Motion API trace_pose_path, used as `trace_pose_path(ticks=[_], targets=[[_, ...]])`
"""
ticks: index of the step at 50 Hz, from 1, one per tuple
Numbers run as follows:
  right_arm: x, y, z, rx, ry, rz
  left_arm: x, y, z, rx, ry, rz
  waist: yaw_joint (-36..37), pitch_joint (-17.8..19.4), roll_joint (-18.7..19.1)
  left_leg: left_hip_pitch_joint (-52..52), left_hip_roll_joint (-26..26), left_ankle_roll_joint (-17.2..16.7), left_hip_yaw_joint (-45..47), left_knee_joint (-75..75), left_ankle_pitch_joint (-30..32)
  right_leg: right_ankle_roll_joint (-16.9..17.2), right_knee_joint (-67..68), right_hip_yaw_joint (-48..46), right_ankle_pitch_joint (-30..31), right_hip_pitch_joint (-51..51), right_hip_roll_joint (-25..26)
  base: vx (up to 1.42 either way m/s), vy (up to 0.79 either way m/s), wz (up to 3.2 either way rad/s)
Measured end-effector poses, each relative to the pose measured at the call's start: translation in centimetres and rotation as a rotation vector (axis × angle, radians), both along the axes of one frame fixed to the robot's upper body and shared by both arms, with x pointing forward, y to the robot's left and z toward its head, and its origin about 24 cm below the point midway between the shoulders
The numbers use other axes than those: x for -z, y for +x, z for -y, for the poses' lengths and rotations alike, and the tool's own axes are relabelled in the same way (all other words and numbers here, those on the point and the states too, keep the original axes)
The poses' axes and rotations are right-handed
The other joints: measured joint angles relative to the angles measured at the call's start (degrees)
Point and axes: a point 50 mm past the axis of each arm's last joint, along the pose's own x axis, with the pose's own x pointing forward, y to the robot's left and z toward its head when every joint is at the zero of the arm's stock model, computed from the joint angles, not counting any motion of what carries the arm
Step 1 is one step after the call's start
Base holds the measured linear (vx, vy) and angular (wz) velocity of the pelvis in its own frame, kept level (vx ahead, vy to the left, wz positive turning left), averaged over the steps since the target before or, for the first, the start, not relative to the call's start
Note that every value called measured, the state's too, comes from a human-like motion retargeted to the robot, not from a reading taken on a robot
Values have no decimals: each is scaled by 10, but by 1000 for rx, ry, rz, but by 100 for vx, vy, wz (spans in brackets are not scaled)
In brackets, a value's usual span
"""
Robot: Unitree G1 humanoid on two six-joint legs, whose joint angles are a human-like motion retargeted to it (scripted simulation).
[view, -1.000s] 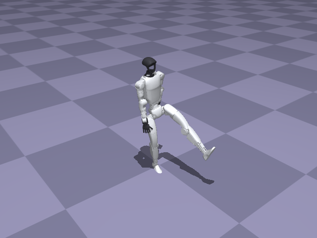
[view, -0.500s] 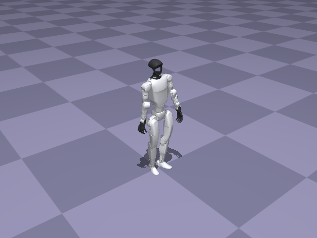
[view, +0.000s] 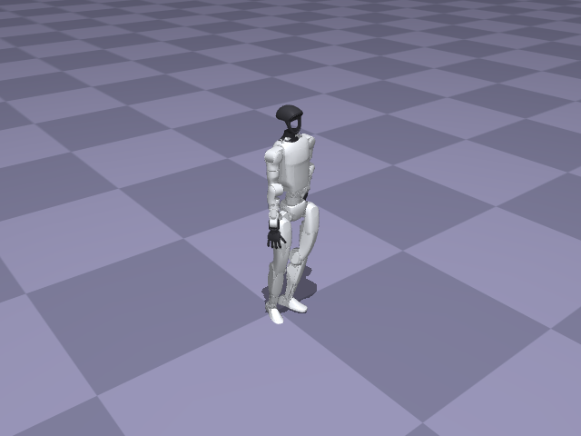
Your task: Upper body actions
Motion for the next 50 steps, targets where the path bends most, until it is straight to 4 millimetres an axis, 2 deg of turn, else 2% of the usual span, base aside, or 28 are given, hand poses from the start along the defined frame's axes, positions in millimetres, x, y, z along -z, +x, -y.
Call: trace_pose_path(ticks=[2,5,7,9,12,15,17,20,22,25,28,30,33,38,42,44,48,50], targets=[[0,-15,3,65,-34,-28,-1,-3,-1,-7,6,-11,2,-7,6,2,7,1,-20,11,-4,-3,72,-24,25,-17,-8,18,26,72],[-2,-30,6,165,-67,-45,-2,-4,-5,-47,25,-20,-19,-5,32,11,36,5,-58,25,-4,-17,243,26,29,-99,2,16,12,96],[-2,-32,9,183,-74,-42,-2,2,-10,-73,45,-17,-51,13,39,21,42,11,-82,32,-3,-28,256,12,23,-149,6,1,-1,99],[-3,-32,13,169,-86,-26,1,15,-14,-87,69,10,-81,39,45,28,51,14,-92,41,-3,-61,221,-12,3,-213,2,-8,-1,58],[-5,-32,24,131,-133,-7,6,41,-22,-64,76,88,-134,93,55,45,67,16,-104,51,-1,-118,129,-45,-32,-303,-3,-13,2,65],[-7,-35,34,114,-187,-19,9,86,-36,27,58,205,-203,161,73,58,95,17,-122,58,5,-181,57,18,-39,-440,-3,-29,9,92],[-9,-44,37,142,-196,-54,8,113,-44,89,74,275,-246,200,91,58,115,18,-148,68,9,-216,54,42,-33,-515,-25,-25,20,126],[-14,-62,44,225,-214,-126,6,158,-49,165,111,402,-292,248,99,65,96,44,-173,84,12,-221,88,111,-28,-606,-93,-4,39,121],[-18,-82,45,294,-239,-189,3,178,-48,195,124,472,-296,255,107,62,93,51,-180,100,7,-221,99,165,-20,-649,-102,15,19,54],[-23,-112,40,403,-266,-278,2,192,-41,229,115,532,-284,243,124,50,94,55,-187,121,-2,-221,100,184,-14,-667,-108,17,2,24],[-21,-116,27,473,-232,-288,2,197,-35,221,107,560,-274,238,114,54,87,50,-191,121,0,-221,98,166,-14,-621,-110,-2,-6,17],[-18,-110,21,477,-197,-263,4,190,-31,194,95,550,-272,228,107,55,90,43,-191,112,4,-221,92,137,-13,-569,-99,-3,-16,-13],[-12,-95,13,408,-144,-215,10,158,-29,139,80,480,-259,205,108,59,118,22,-177,103,-2,-221,59,80,7,-455,-36,5,-28,-64],[-5,-55,16,243,-106,-93,13,85,-20,65,37,262,-207,161,64,88,72,25,-133,75,-12,-143,70,77,53,-270,19,15,-12,-102],[-2,-17,16,139,-94,31,5,27,-12,8,19,53,-162,115,49,68,52,24,-99,65,-16,-84,97,78,88,-153,43,6,-12,-98],[-2,-3,16,102,-80,72,-1,4,-7,-35,10,-31,-136,85,46,52,45,22,-81,54,-17,-66,101,74,95,-110,48,4,-12,-102],[-3,23,13,67,-43,144,-9,-23,8,-137,-17,-119,-77,50,33,39,31,18,-32,24,-13,-59,60,85,91,-37,47,-2,-11,-112],[-3,34,11,45,-33,176,-10,-28,15,-186,-24,-122,-57,38,26,31,22,17,-12,10,-9,-31,19,84,63,-5,41,-6,-23,-92]])
